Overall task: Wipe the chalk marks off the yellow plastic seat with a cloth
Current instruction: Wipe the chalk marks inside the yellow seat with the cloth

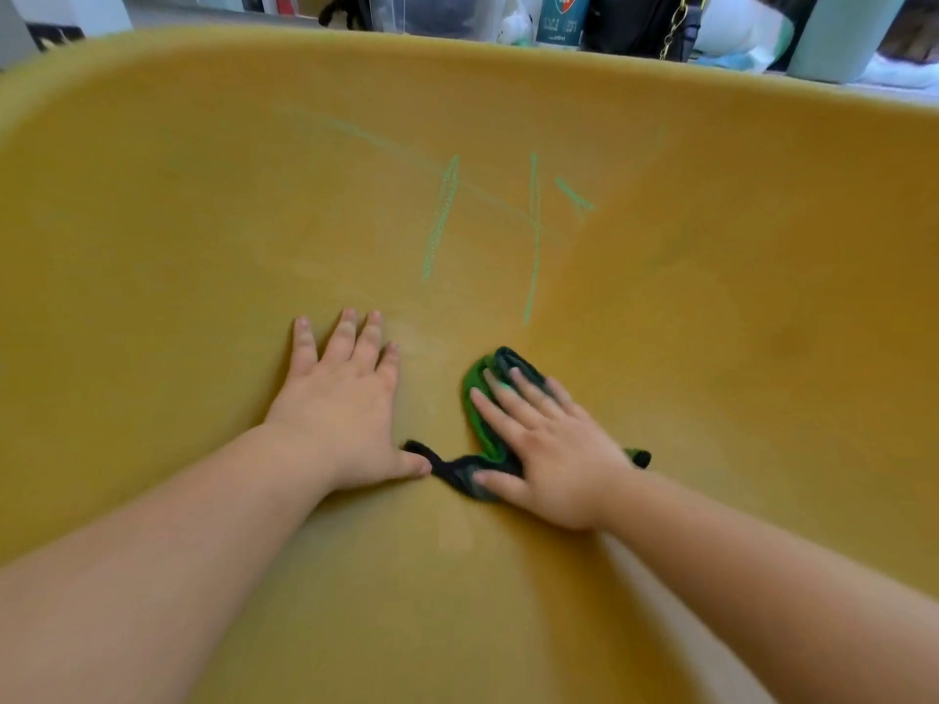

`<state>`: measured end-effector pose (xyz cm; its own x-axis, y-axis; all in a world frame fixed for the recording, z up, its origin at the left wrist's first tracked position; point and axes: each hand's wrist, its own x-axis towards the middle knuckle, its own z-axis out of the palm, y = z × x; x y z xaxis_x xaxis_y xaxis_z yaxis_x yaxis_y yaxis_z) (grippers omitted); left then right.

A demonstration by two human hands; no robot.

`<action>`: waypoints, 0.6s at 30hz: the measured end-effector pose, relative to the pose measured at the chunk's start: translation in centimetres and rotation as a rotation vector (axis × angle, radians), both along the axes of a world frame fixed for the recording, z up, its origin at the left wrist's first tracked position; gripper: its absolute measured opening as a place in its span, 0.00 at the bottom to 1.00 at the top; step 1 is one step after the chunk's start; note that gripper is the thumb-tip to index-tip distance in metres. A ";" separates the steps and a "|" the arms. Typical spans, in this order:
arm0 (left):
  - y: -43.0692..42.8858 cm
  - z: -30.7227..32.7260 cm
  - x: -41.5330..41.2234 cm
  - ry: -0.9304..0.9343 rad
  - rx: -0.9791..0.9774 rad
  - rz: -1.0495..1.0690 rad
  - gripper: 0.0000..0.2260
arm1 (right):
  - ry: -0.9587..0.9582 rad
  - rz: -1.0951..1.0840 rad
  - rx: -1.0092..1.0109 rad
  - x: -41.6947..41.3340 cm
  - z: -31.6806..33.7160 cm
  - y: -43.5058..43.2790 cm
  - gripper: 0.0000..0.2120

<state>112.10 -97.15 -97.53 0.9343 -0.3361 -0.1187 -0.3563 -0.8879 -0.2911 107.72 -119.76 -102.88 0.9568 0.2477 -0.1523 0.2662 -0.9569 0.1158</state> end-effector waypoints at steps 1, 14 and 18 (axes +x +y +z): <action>0.1 0.4 0.1 0.029 -0.016 0.003 0.59 | -0.025 -0.010 -0.079 0.4 0.8 -2.4 0.50; -0.8 2.1 1.0 0.066 -0.041 -0.002 0.33 | 0.014 -0.236 0.180 -2.7 -1.0 5.1 0.46; -0.6 2.0 1.1 0.056 -0.045 -0.019 0.28 | 0.205 0.172 0.229 -8.7 -0.1 7.4 0.40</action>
<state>113.15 -97.74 -95.56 0.9199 -0.3603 -0.1548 -0.3882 -0.8923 -0.2304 99.01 -112.36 -103.00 0.8532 0.4527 -0.2591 0.4214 -0.8910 -0.1690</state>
